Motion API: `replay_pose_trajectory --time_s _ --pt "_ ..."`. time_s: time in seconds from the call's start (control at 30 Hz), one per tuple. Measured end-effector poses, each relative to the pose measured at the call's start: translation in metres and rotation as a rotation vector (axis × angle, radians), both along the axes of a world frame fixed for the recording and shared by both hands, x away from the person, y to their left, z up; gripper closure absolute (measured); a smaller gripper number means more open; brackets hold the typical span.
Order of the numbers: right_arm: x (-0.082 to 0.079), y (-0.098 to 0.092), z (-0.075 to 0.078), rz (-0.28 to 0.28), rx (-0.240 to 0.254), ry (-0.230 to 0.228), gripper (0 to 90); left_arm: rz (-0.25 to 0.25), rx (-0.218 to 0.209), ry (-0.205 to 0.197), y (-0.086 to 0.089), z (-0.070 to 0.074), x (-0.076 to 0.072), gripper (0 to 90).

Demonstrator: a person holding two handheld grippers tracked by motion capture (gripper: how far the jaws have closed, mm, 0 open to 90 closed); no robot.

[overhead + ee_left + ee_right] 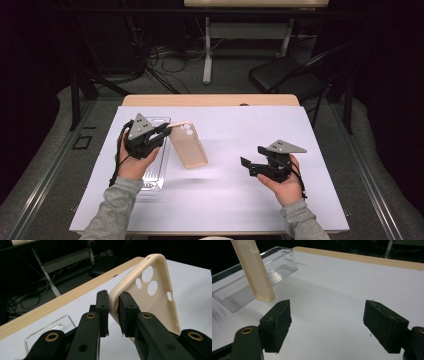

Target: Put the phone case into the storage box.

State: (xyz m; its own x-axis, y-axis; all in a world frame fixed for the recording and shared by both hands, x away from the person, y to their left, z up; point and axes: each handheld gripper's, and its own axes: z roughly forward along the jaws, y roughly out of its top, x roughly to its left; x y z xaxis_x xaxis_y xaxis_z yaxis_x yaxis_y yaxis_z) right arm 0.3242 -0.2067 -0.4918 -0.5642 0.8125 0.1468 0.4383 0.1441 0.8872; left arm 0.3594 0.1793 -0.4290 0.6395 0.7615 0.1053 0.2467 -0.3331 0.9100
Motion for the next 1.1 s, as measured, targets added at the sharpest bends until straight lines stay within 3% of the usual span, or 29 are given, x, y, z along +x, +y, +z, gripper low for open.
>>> replay_pose_trajectory --time_s 0.17,0.37,0.57,0.73,0.9,1.1 --pt "-0.006 -0.011 -0.007 -0.044 -0.059 0.004 16.3 -0.001 -0.003 -0.005 -0.001 0.000 0.005 79.4" --pt "-0.015 -0.025 -0.008 -0.078 -0.036 0.004 12.6 0.021 -0.008 -0.036 0.002 0.005 0.009 79.3" --pt "-0.022 -0.035 -0.011 -0.107 -0.016 -0.002 0.0 0.021 -0.019 -0.039 0.012 0.010 0.016 79.3" --pt "-0.026 -0.040 -0.017 -0.134 -0.037 -0.007 0.0 0.004 0.028 -0.047 0.015 0.018 0.025 79.3" --pt "-0.029 -0.046 -0.017 -0.158 -0.026 -0.019 0.0 -0.019 0.061 -0.064 0.011 0.025 0.031 79.3" --pt "-0.033 -0.049 -0.018 -0.166 -0.019 -0.017 0.0 -0.041 0.164 -0.102 0.001 0.036 0.033 79.3"
